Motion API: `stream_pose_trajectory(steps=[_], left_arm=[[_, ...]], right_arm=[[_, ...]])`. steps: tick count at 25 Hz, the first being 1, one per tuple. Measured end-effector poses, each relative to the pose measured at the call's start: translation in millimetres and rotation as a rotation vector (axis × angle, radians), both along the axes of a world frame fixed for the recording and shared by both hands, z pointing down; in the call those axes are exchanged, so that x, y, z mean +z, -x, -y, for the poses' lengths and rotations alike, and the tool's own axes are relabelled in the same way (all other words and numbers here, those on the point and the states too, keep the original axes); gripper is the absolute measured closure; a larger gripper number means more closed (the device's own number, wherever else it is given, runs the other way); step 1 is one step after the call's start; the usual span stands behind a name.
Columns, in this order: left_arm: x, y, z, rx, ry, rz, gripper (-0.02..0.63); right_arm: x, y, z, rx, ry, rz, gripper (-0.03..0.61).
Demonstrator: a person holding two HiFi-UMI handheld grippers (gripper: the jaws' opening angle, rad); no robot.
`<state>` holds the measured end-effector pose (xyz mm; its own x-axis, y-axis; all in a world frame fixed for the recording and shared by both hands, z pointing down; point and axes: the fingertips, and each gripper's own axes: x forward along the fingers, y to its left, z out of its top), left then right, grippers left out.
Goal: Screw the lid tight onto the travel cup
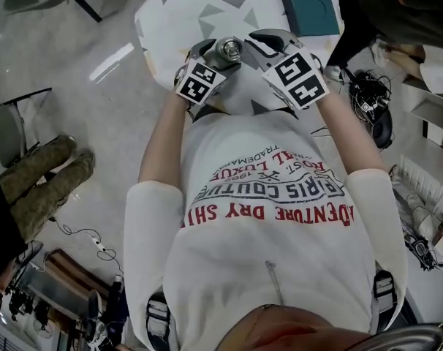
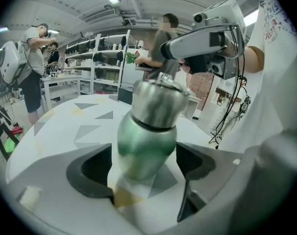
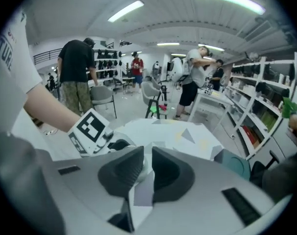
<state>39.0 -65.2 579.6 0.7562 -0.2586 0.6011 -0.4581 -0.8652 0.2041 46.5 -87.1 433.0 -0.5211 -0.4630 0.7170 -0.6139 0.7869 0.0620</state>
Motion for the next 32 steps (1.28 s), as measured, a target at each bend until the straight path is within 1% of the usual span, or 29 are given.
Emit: stream_pose_trajectory(steps=[2, 4, 5, 8, 10, 11, 12, 14, 15, 17, 20, 21, 24, 26, 28, 32], left_arm=[[-12.8, 6.8, -5.4, 0.003, -0.018, -0.009, 0.216], [-26.5, 17.7, -7.2, -0.021, -0.052, -0.017, 0.216], [-34.7, 23.7, -6.9, -0.041, -0.071, -0.026, 0.216], [-61.6, 40.3, -5.2, -0.103, -0.113, -0.072, 0.218], [-83.1, 50.7, -2.4, -0.146, -0.145, -0.101, 0.219], [-96.6, 55.9, 0.6, -0.175, -0.172, -0.114, 0.232], [-112.1, 61.3, 5.7, -0.215, -0.206, -0.130, 0.278], [-145.3, 72.5, 20.3, -0.316, -0.279, -0.179, 0.410], [-160.7, 77.1, 27.2, -0.360, -0.310, -0.207, 0.442], [-186.8, 83.3, 37.5, -0.419, -0.363, -0.247, 0.491], [-219.3, 89.2, 48.2, -0.480, -0.437, -0.274, 0.583], [-229.8, 90.5, 50.6, -0.491, -0.463, -0.281, 0.597], [-258.0, 91.8, 54.0, -0.491, -0.547, -0.289, 0.601], [-270.2, 91.6, 54.3, -0.493, -0.579, -0.292, 0.601], [-277.8, 92.2, 55.2, -0.507, -0.585, -0.298, 0.601], [-283.4, 93.3, 58.5, -0.532, -0.570, -0.297, 0.601]], right_arm=[[-8.2, -6.0, 6.9, 0.067, -0.024, 0.048, 0.528], [-15.6, -11.1, 13.3, 0.111, -0.071, 0.090, 0.552], [-20.8, -13.0, 16.1, 0.125, -0.107, 0.114, 0.562], [-37.3, -15.6, 22.4, 0.150, -0.205, 0.194, 0.566], [-46.0, -14.5, 23.3, 0.153, -0.241, 0.231, 0.566], [-50.3, -13.8, 22.9, 0.154, -0.256, 0.242, 0.566], [-54.4, -13.5, 22.6, 0.159, -0.270, 0.252, 0.566], [-60.7, -14.4, 22.5, 0.185, -0.281, 0.285, 0.568], [-63.0, -15.5, 22.4, 0.203, -0.276, 0.309, 0.568], [-68.1, -17.7, 21.7, 0.230, -0.272, 0.353, 0.568], [-75.5, -20.6, 19.3, 0.229, -0.291, 0.372, 0.568], [-78.2, -20.6, 18.6, 0.220, -0.298, 0.377, 0.568], [-87.6, -21.6, 19.4, 0.212, -0.326, 0.400, 0.569], [-92.6, -24.3, 20.1, 0.222, -0.343, 0.409, 0.569], [-96.0, -25.6, 19.9, 0.230, -0.353, 0.422, 0.569], [-98.8, -24.1, 18.8, 0.224, -0.364, 0.423, 0.569]])
